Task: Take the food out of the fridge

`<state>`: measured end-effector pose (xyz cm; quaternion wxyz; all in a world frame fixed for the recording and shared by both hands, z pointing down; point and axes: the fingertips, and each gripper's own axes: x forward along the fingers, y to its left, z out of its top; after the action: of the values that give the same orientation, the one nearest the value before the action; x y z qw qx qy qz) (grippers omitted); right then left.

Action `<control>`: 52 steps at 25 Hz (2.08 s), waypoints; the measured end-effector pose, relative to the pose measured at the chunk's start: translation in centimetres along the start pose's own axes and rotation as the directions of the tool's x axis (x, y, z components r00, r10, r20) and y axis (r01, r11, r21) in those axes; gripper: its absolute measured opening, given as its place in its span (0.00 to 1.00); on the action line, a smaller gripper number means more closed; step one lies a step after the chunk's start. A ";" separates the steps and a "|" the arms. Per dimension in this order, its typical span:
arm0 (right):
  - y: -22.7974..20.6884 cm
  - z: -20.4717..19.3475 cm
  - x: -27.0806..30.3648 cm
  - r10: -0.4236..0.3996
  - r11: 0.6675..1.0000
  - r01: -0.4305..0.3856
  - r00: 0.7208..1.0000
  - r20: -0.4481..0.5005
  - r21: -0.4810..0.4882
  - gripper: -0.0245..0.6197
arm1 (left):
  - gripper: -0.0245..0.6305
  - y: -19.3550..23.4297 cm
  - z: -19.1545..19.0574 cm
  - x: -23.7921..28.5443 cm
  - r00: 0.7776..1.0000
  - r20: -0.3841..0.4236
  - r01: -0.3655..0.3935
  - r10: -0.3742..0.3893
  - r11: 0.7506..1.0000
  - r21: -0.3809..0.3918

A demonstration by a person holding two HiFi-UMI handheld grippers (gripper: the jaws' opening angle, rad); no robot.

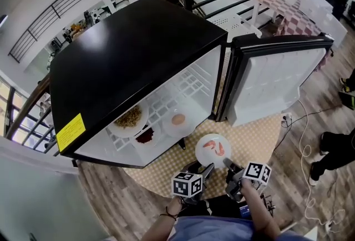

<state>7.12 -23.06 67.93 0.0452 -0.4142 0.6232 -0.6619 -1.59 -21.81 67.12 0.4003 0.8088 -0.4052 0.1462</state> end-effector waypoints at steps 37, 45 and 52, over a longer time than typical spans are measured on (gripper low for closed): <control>-2.8 -0.5 -1.4 -0.271 0.907 0.308 0.949 0.161 -0.286 0.25 | 0.40 4.2 -3.1 -3.2 0.968 -0.102 -0.220 0.227 0.973 0.074; 4.1 0.2 -1.8 -0.070 0.805 0.182 0.974 0.213 -0.564 0.24 | 0.39 2.5 -0.5 -6.8 0.989 0.032 -0.145 0.143 0.985 0.088; 10.9 -1.5 -3.2 0.041 0.664 0.116 0.981 0.191 -0.739 0.18 | 0.19 -0.5 4.1 -11.1 0.977 0.212 -0.057 0.037 0.995 0.088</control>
<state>3.32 -22.44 57.10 -0.0825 -0.4706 0.8233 -0.3064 -8.57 -18.80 58.03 0.3135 0.8277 -0.4570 0.0884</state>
